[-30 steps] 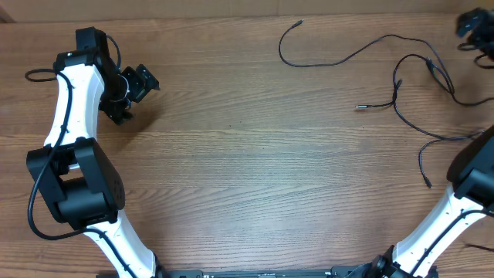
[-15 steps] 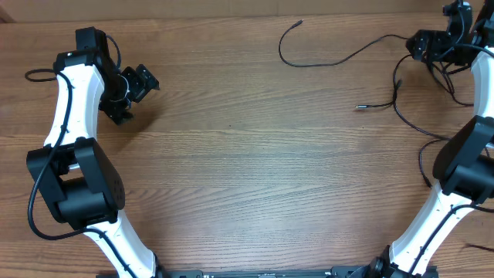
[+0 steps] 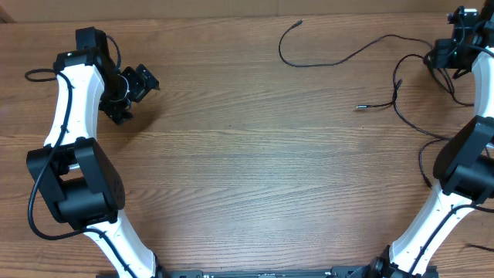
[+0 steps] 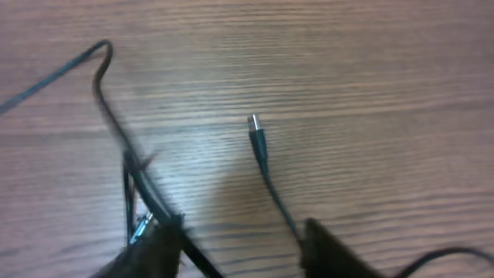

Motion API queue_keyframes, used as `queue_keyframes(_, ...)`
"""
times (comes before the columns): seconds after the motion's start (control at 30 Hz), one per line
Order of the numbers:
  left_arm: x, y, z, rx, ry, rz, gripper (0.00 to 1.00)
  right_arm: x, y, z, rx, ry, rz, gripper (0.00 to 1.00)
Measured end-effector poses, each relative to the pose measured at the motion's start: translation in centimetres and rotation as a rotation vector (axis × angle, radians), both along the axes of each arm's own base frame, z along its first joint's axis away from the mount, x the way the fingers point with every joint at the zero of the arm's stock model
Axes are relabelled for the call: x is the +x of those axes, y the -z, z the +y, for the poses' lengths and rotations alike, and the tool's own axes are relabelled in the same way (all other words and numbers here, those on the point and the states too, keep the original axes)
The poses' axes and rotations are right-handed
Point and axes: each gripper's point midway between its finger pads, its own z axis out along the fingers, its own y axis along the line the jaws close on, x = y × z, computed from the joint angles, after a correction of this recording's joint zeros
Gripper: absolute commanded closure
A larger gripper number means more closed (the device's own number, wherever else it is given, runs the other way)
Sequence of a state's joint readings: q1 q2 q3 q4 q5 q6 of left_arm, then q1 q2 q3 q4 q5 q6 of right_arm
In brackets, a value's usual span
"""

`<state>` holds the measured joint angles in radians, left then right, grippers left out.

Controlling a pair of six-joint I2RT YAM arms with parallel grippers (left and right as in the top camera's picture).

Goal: Untangle cables

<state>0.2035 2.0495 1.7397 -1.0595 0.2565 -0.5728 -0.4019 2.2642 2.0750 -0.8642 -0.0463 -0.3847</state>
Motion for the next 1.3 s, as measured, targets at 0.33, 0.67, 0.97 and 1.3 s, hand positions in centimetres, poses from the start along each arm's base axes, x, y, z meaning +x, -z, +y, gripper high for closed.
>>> queue_keyframes(0.33, 0.0, 0.0, 0.0, 0.0, 0.0, 0.0, 0.0, 1.5, -0.1, -4.2, -0.03, 0.149, -0.109, 0.8)
queue_keyframes(0.67, 0.0, 0.0, 0.0, 0.0, 0.0, 0.0, 0.0, 3.6, -4.3, -11.2, -0.127, 0.366, -0.382, 0.67)
queue_keyframes(0.97, 0.0, 0.0, 0.0, 0.0, 0.0, 0.0, 0.0, 2.4, -5.6, -14.8, -0.163, 0.42, -0.439, 0.42)
queue_keyframes(1.3, 0.0, 0.0, 0.0, 0.0, 0.0, 0.0, 0.0, 2.1, -2.7, -11.2, -0.004, 0.27, -0.334, 0.0)
